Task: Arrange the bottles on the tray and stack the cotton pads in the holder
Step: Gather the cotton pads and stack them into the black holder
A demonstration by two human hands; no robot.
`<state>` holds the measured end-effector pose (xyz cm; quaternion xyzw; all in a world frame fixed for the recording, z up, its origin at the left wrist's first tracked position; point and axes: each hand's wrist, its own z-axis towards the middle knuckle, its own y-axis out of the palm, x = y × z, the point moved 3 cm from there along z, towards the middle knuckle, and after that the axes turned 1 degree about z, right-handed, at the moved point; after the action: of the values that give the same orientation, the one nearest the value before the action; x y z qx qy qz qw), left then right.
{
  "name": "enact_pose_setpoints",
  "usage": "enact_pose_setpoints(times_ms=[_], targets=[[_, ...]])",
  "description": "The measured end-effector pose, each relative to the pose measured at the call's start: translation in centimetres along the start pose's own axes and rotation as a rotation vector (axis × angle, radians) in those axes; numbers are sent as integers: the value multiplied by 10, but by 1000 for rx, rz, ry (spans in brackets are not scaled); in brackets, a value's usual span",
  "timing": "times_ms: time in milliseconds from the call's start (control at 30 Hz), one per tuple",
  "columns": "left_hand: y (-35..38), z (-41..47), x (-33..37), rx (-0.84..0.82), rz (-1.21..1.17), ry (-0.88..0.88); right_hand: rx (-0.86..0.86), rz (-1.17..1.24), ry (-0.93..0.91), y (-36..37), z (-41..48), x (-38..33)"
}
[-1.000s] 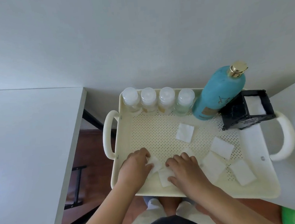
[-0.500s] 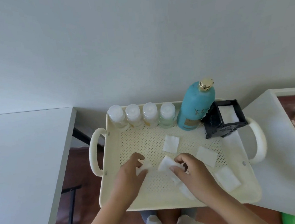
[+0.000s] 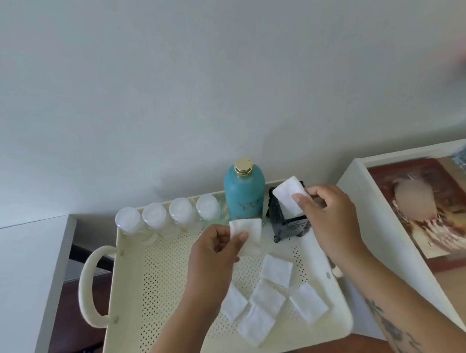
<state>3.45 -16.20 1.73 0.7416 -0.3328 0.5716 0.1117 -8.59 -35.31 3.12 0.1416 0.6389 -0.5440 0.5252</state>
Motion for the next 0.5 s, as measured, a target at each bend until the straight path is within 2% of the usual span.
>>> enact_pose_setpoints(times_ms=[167, 300, 500], targets=[[19, 4, 9, 29, -51, -27, -49, -94, -13, 5, 14, 13], [27, 6, 6, 44, -57, -52, 25, -125, 30, 8, 9, 12], [36, 9, 6, 57, -72, -72, -21, -372, -131, 11, 6, 11]])
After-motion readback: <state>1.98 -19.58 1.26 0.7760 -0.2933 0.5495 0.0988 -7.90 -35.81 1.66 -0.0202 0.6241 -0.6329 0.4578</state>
